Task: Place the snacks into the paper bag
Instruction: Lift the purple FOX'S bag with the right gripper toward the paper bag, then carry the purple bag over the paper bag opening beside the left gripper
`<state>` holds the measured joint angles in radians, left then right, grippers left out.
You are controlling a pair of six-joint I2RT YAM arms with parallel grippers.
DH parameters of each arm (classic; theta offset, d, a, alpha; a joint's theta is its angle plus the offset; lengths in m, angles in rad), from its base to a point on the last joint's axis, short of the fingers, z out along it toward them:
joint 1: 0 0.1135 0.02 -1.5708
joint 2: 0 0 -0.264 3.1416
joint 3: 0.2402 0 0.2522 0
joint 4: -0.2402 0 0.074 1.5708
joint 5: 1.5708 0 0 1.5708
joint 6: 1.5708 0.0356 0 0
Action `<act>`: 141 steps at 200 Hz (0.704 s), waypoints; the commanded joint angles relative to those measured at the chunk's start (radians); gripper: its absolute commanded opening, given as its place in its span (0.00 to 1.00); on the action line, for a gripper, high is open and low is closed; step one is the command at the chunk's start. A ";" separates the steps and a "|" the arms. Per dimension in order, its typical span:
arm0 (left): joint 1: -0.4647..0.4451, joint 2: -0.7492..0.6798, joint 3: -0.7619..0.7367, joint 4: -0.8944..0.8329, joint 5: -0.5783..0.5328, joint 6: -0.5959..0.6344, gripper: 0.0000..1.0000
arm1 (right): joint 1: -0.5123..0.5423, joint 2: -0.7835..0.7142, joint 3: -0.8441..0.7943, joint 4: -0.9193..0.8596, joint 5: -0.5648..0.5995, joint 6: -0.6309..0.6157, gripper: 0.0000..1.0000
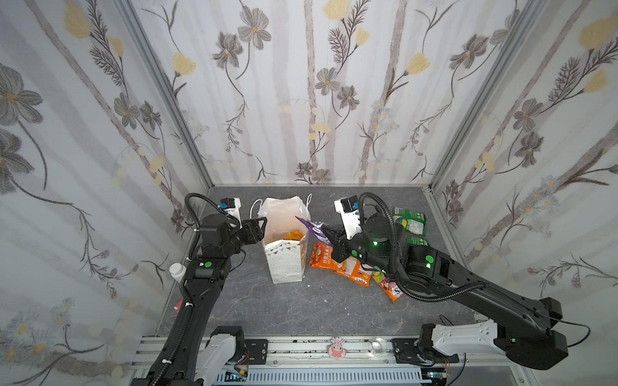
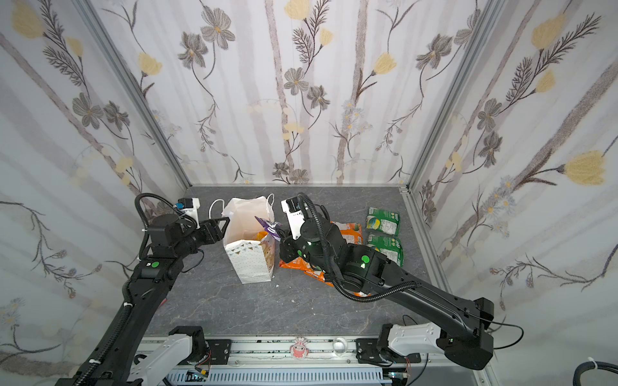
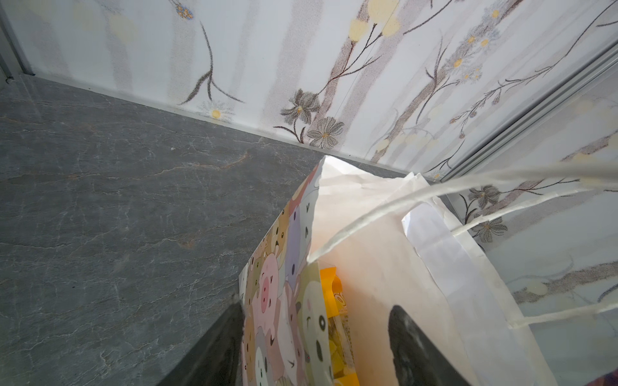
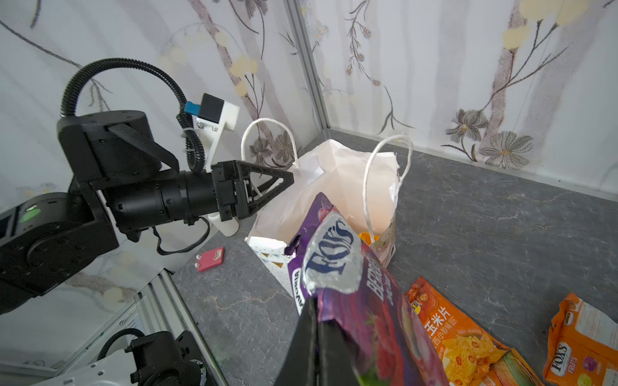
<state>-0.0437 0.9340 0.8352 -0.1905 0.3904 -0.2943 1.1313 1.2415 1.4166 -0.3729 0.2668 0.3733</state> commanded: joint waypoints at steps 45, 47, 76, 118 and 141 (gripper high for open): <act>0.002 -0.004 -0.002 0.022 0.006 -0.008 0.68 | 0.024 0.110 0.188 0.022 -0.073 -0.075 0.00; 0.001 -0.003 -0.003 0.022 0.006 -0.008 0.68 | 0.026 0.113 0.192 0.026 -0.076 -0.076 0.00; 0.002 -0.003 -0.003 0.023 0.009 -0.008 0.68 | 0.034 0.166 0.260 0.064 -0.096 -0.089 0.00; 0.003 -0.002 -0.004 0.023 0.007 -0.009 0.68 | 0.035 0.279 0.384 0.089 -0.117 -0.113 0.00; 0.002 -0.004 -0.004 0.025 0.007 -0.011 0.68 | 0.032 0.343 0.438 0.101 -0.060 -0.126 0.00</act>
<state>-0.0437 0.9329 0.8345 -0.1905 0.3958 -0.2951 1.1656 1.5337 1.8004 -0.3462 0.1596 0.2783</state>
